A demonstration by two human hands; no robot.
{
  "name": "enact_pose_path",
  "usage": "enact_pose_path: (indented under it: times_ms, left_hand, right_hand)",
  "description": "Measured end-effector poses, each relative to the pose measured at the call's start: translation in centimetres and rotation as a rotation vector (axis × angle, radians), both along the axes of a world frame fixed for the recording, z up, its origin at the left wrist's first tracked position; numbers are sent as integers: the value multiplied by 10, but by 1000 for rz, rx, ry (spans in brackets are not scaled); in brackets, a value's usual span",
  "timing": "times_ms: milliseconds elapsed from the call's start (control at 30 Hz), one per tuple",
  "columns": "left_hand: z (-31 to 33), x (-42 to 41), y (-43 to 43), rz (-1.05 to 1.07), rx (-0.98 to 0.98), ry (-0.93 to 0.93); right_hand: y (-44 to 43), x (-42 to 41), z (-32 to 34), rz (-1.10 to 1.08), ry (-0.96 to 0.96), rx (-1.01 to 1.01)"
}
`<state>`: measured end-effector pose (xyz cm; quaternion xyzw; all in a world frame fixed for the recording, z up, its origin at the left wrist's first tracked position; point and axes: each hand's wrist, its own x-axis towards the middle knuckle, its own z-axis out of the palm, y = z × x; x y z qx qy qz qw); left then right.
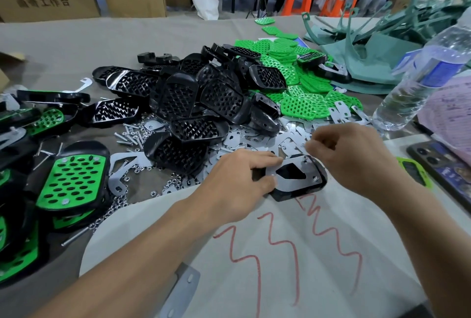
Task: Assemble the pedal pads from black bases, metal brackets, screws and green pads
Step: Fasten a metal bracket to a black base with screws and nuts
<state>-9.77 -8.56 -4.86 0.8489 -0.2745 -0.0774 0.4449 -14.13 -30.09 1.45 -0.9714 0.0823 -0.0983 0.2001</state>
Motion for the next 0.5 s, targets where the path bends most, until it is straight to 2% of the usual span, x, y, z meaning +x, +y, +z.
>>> enact_pose_path:
  times_ms: [67, 233, 400, 500]
  left_hand:
    - [-1, 0, 0, 2, -12, 25]
    - [-2, 0, 0, 2, 9, 4]
    - [5, 2, 1, -26, 59, 4]
    - [13, 2, 0, -25, 90, 27]
  right_hand:
    - [1, -4, 6, 16, -48, 35]
    - [2, -8, 3, 47, 27, 45]
    - [7, -10, -8, -28, 8, 163]
    - [17, -12, -16, -115, -72, 165]
